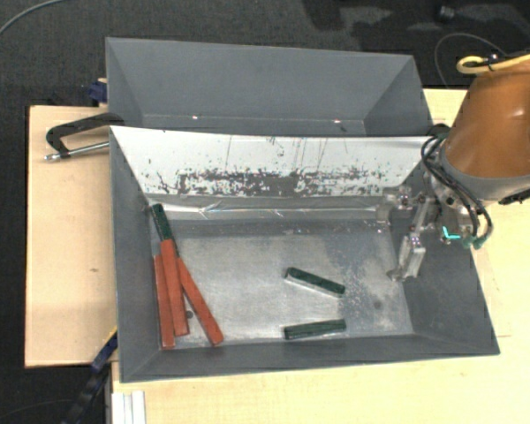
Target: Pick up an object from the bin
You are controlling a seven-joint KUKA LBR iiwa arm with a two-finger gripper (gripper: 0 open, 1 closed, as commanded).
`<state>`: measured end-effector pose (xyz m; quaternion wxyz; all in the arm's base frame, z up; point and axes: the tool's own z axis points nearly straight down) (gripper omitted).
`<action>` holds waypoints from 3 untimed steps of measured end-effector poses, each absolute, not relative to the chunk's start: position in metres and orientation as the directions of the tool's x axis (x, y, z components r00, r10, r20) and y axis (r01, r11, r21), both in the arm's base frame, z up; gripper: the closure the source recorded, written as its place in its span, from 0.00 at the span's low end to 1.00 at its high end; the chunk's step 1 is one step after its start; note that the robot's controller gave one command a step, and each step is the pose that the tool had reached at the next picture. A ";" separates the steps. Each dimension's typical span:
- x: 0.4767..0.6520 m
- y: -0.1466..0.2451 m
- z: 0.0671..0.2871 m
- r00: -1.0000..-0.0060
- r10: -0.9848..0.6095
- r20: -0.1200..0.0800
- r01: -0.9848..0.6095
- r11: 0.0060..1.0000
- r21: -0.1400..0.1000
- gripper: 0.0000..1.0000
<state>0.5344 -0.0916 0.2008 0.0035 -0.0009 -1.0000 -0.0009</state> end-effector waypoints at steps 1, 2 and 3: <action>0.541 -0.044 0.066 -0.995 -0.101 0.007 -0.101 0.995 0.004 0.00; 0.543 -0.046 0.071 -0.995 -0.098 -0.001 -0.098 0.995 0.001 1.00; 0.523 -0.053 0.174 -0.993 -0.120 -0.013 -0.120 0.993 -0.003 1.00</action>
Offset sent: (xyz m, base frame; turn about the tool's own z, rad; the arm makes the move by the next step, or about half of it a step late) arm 0.0076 0.0451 -0.1308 -0.0997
